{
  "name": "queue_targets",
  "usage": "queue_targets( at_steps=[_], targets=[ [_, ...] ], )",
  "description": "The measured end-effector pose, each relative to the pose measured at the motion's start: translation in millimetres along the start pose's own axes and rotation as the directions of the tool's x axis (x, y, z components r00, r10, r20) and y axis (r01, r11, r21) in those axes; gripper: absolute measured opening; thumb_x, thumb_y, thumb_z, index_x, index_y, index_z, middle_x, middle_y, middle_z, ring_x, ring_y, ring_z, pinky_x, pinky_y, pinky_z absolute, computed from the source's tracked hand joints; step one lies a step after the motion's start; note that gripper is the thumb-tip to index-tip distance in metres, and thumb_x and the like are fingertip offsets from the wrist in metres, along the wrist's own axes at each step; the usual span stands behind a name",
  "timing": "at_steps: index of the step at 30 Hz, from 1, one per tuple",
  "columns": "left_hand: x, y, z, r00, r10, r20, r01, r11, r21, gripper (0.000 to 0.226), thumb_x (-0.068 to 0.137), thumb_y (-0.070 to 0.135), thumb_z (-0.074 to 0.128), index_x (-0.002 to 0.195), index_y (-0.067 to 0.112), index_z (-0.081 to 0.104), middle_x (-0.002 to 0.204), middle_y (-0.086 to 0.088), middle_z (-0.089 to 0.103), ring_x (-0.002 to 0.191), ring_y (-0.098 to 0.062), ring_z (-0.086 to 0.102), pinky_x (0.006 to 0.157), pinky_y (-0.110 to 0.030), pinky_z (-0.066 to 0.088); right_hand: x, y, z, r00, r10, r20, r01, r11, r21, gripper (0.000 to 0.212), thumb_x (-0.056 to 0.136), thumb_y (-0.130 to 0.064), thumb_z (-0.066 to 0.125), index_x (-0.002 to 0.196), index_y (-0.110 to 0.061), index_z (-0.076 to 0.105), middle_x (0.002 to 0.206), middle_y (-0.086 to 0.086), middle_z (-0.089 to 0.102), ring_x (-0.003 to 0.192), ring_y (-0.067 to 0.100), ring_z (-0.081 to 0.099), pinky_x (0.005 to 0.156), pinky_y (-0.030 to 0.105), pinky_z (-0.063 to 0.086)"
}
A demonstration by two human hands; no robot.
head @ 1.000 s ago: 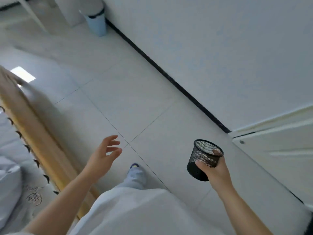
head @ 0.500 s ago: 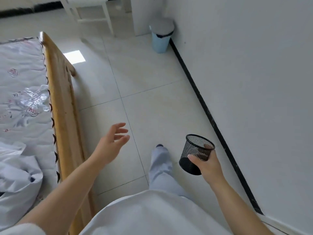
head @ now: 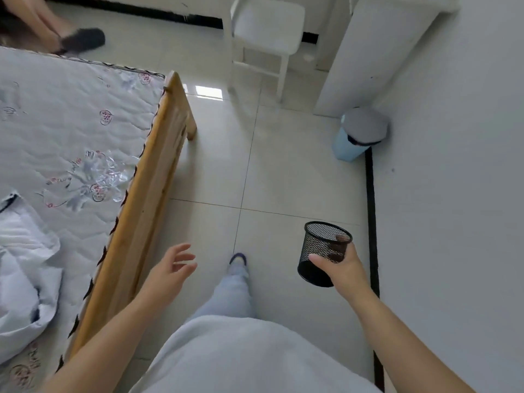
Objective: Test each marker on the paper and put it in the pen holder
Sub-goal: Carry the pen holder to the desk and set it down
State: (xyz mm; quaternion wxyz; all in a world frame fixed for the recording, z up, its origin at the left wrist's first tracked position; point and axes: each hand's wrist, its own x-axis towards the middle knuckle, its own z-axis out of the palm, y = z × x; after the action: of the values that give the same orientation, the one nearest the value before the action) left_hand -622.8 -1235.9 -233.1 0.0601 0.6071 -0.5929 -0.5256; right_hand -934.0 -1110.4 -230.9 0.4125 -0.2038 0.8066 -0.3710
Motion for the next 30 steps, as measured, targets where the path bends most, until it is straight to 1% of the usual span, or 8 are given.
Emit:
queue_targets(
  at_steps=[4, 9, 15, 18, 23, 26, 27, 30],
  targets=[
    [80, 36, 5, 0.999, -0.046, -0.002, 0.046, 0.998, -0.035, 0.039, 0.090, 0.021, 0.056, 0.127, 0.020, 0.045, 0.114, 0.000, 0.060, 0.097, -0.012, 0.056, 0.075, -0.025, 0.041, 86, -34, 5, 1.000, 0.019, -0.014, -0.019, 1.000, -0.019, 0.062, 0.066, -0.024, 0.082, 0.118, -0.020, 0.048, 0.105, -0.005, 0.062, 0.096, 0.012, 0.058, 0.080, 0.023, 0.040],
    [191, 131, -1, 0.993, -0.008, 0.116, 0.008, 1.000, 0.001, 0.038, 0.090, 0.020, 0.057, 0.126, 0.021, 0.046, 0.110, 0.001, 0.061, 0.097, -0.011, 0.058, 0.082, -0.026, 0.043, 170, -69, -4, 0.988, 0.133, -0.074, -0.131, 0.991, 0.032, 0.055, 0.066, -0.024, 0.082, 0.110, -0.024, 0.049, 0.104, -0.003, 0.064, 0.094, 0.014, 0.060, 0.078, 0.026, 0.042],
    [325, 266, -6, 0.978, 0.090, 0.187, -0.098, 0.995, 0.034, 0.035, 0.091, 0.023, 0.055, 0.125, 0.026, 0.045, 0.110, 0.004, 0.059, 0.095, -0.007, 0.059, 0.073, -0.021, 0.045, 278, -120, -29, 0.971, 0.202, -0.131, -0.192, 0.978, 0.079, 0.055, 0.064, -0.025, 0.082, 0.108, -0.018, 0.050, 0.101, -0.002, 0.064, 0.091, 0.016, 0.060, 0.078, 0.029, 0.044],
    [387, 318, 1, 0.978, 0.103, 0.183, -0.105, 0.995, 0.002, 0.033, 0.091, 0.025, 0.054, 0.122, 0.029, 0.045, 0.110, 0.005, 0.059, 0.097, -0.008, 0.059, 0.076, -0.022, 0.046, 339, -140, -43, 0.966, 0.225, -0.124, -0.217, 0.973, 0.077, 0.058, 0.064, -0.025, 0.083, 0.112, -0.016, 0.050, 0.103, 0.001, 0.064, 0.094, 0.019, 0.060, 0.081, 0.030, 0.045],
    [459, 372, 16, 0.995, 0.003, 0.100, 0.002, 0.999, -0.050, 0.034, 0.092, 0.020, 0.053, 0.125, 0.023, 0.045, 0.112, 0.000, 0.059, 0.099, -0.016, 0.058, 0.084, -0.032, 0.048, 455, -197, -76, 0.984, 0.175, -0.041, -0.174, 0.984, 0.021, 0.057, 0.064, -0.026, 0.082, 0.112, -0.015, 0.051, 0.102, -0.001, 0.065, 0.092, 0.015, 0.062, 0.080, 0.030, 0.048],
    [485, 393, 22, 0.992, -0.058, 0.108, 0.063, 0.997, -0.043, 0.036, 0.092, 0.019, 0.053, 0.126, 0.021, 0.043, 0.114, -0.003, 0.059, 0.100, -0.018, 0.058, 0.088, -0.034, 0.047, 523, -254, -98, 0.997, 0.075, 0.010, -0.074, 0.994, -0.075, 0.056, 0.063, -0.029, 0.083, 0.106, -0.028, 0.048, 0.097, -0.015, 0.061, 0.086, -0.005, 0.055, 0.067, 0.014, 0.040],
    [496, 400, 22, 0.991, -0.075, 0.109, 0.080, 0.996, -0.040, 0.036, 0.092, 0.020, 0.053, 0.126, 0.021, 0.043, 0.114, -0.003, 0.058, 0.100, -0.019, 0.058, 0.088, -0.033, 0.047, 547, -274, -105, 0.999, 0.036, 0.012, -0.034, 0.995, -0.095, 0.057, 0.062, -0.028, 0.083, 0.106, -0.030, 0.048, 0.096, -0.017, 0.060, 0.085, -0.007, 0.053, 0.067, 0.013, 0.039],
    [534, 422, 18, 0.987, -0.137, 0.085, 0.144, 0.986, -0.087, 0.036, 0.091, 0.020, 0.054, 0.126, 0.023, 0.043, 0.113, -0.002, 0.059, 0.102, -0.020, 0.057, 0.090, -0.036, 0.046, 612, -328, -120, 0.999, -0.019, 0.026, 0.022, 0.993, -0.120, 0.059, 0.061, -0.028, 0.084, 0.111, -0.024, 0.051, 0.099, -0.014, 0.061, 0.089, 0.004, 0.058, 0.075, 0.021, 0.041]
  ],
)
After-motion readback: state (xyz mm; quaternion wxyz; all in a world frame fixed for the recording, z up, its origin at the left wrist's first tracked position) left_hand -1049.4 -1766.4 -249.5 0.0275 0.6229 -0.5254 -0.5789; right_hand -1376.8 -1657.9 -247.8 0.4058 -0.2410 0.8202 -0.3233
